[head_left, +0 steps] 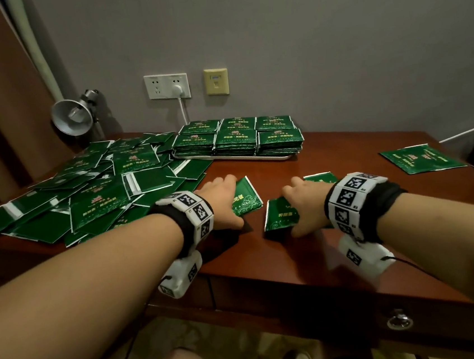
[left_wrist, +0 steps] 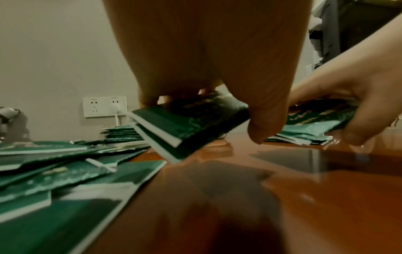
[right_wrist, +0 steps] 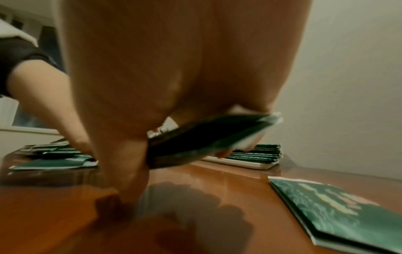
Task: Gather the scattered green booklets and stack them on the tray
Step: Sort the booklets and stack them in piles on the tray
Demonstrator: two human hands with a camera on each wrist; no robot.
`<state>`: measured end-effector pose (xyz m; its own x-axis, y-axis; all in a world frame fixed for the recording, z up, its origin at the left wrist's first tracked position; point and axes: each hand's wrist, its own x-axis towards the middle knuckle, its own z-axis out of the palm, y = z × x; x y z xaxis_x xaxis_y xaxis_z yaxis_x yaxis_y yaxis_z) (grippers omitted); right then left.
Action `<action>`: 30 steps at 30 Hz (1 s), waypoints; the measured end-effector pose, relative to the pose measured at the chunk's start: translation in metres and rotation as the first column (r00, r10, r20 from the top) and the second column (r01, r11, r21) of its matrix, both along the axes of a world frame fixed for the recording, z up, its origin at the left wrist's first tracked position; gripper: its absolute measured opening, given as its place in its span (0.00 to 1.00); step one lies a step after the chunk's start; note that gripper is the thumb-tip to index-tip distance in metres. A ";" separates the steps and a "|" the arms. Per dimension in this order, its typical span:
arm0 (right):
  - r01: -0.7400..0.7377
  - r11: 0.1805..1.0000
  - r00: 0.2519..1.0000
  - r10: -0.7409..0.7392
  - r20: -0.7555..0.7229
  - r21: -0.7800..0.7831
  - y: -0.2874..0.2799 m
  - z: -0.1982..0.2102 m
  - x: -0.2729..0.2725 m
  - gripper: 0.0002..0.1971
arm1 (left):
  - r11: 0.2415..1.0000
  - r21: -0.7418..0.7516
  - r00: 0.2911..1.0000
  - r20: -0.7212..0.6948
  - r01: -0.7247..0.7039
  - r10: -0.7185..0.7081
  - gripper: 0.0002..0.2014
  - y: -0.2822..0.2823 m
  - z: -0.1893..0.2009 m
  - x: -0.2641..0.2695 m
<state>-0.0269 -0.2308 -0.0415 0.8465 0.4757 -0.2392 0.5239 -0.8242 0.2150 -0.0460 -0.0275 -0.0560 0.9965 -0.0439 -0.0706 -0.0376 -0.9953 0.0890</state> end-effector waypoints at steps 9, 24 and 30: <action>-0.015 0.992 0.988 -0.004 0.153 0.125 -0.009 0.028 0.066 0.44 | 0.992 0.014 0.991 0.051 0.126 -0.126 0.48 0.018 0.036 0.056; 0.105 0.952 0.983 -0.144 0.117 0.288 0.004 0.043 0.232 0.47 | 0.978 0.154 0.990 -0.029 0.141 -0.138 0.48 0.033 0.089 0.277; 0.115 0.940 0.989 -0.140 0.054 0.322 0.008 0.039 0.271 0.47 | 0.967 0.175 0.979 -0.114 0.185 -0.167 0.49 0.029 0.079 0.340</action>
